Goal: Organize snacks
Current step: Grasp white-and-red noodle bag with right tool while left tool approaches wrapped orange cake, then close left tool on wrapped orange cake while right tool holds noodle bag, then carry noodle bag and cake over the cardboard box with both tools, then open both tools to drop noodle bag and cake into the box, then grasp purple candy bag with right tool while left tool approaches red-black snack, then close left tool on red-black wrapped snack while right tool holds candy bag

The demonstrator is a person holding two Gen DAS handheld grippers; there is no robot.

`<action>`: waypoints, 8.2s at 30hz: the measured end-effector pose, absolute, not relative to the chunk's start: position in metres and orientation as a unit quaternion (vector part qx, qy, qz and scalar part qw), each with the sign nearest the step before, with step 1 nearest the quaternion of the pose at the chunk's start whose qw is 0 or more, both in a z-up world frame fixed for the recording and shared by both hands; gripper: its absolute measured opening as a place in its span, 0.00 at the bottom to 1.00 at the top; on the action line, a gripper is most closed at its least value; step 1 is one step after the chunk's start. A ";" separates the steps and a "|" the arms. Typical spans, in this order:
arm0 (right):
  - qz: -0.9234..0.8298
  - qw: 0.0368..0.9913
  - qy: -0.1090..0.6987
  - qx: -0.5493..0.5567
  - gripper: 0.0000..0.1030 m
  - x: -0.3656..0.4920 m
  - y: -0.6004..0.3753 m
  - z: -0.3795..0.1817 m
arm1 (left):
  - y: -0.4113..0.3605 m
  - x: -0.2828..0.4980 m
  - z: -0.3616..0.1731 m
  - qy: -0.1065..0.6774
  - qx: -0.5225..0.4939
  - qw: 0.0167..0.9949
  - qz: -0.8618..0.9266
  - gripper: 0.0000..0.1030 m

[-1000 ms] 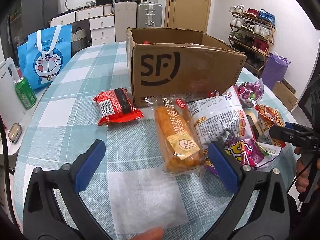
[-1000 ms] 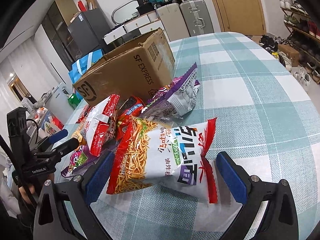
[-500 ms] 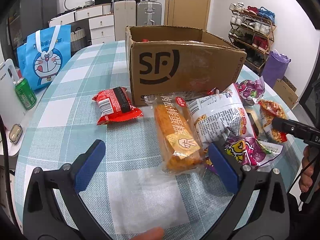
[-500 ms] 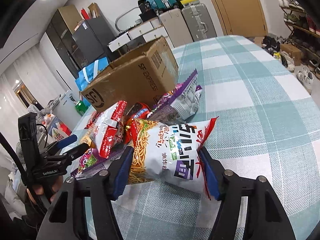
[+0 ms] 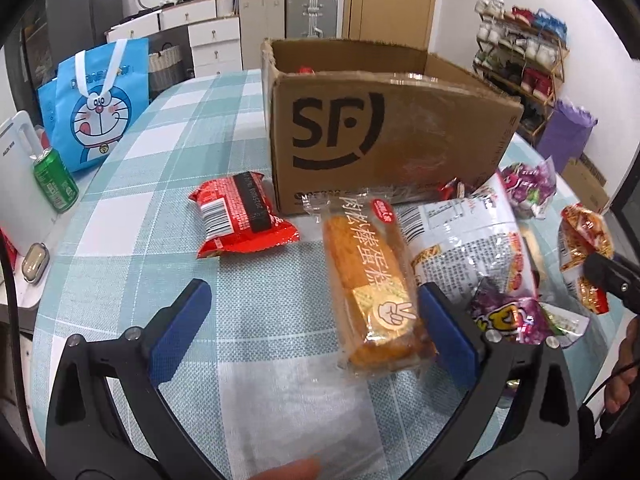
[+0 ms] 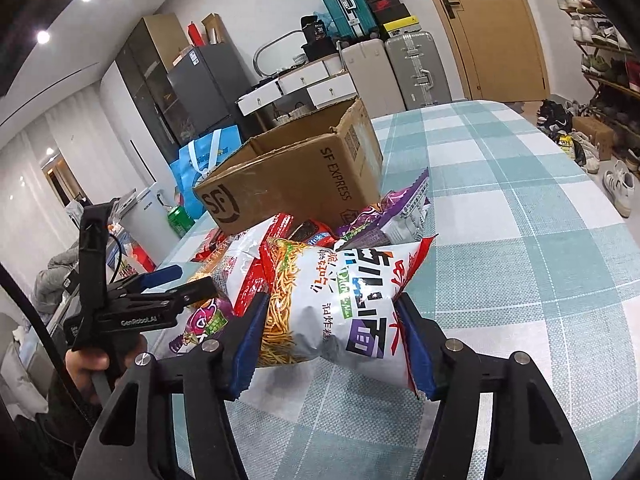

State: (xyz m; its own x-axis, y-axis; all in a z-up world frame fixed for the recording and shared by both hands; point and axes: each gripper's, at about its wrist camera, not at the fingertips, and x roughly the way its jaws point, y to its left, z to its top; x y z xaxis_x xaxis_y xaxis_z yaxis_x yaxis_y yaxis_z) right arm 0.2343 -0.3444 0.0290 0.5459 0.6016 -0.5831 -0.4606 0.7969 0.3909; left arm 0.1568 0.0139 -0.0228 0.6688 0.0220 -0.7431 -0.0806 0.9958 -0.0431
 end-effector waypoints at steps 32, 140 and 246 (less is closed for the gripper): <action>0.306 0.879 0.350 0.102 0.61 0.230 -0.346 0.034 | 0.001 0.117 -0.013 0.369 -0.043 0.927 -0.054 0.34; 0.294 0.890 0.336 0.095 0.99 0.342 -0.282 0.119 | 0.033 0.213 0.077 0.314 -0.034 0.949 -0.009 0.99; 0.230 0.871 0.434 0.004 0.47 0.342 -0.309 0.023 | 0.101 0.213 -0.019 0.411 -0.102 0.905 0.036 0.41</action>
